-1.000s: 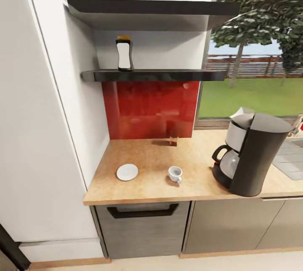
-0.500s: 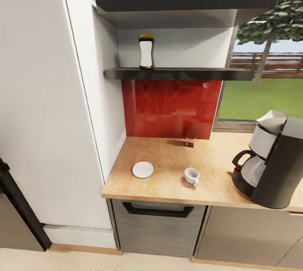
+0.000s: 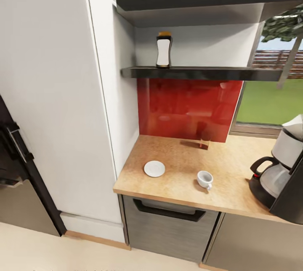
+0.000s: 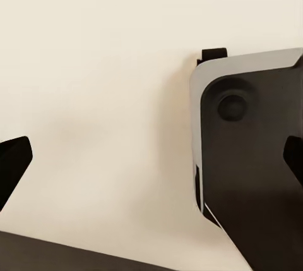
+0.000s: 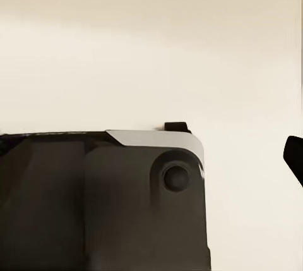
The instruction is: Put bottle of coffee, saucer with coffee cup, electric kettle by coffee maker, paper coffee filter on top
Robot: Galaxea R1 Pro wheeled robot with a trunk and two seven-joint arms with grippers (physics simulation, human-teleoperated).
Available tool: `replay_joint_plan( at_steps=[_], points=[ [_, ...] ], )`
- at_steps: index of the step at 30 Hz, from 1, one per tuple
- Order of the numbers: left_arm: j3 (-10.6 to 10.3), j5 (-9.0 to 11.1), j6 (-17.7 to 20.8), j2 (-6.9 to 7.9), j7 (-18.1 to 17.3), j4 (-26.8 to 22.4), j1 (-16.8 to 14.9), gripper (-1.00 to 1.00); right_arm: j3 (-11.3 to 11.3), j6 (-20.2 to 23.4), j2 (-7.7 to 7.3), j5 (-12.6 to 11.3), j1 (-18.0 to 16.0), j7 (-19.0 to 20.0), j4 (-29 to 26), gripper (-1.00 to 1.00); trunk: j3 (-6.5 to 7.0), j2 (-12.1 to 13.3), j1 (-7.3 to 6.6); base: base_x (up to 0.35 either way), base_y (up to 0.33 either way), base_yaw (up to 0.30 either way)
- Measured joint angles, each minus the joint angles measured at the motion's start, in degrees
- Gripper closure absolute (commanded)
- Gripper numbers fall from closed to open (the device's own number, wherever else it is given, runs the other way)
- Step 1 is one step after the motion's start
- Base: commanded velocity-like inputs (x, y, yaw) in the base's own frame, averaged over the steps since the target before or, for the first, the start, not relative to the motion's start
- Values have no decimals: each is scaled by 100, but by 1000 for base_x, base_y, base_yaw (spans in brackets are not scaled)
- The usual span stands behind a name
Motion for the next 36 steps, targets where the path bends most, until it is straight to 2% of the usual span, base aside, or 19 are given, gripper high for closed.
replay_joint_plan(
  at_steps=[7,20,27,36],
  points=[
    [2,4,8,-4,38,0,0,-100,29,6,12,1,-1,20,87,-100,-1,0,0,0,-256,16],
    [16,-1,7,91,51,19,0,-100,49,-20,75,-13,-2,40,121,-100,-1,0,0,0,-19,0],
    [0,-12,8,100,78,11,-7,-100,67,-26,349,-4,-2,44,-29,-100,-1,0,0,0,-163,0],
    [-6,-22,9,108,95,10,-9,-100,159,-46,612,-1,-2,41,-748,-100,-1,0,1,-47,-176,0]
  ],
)
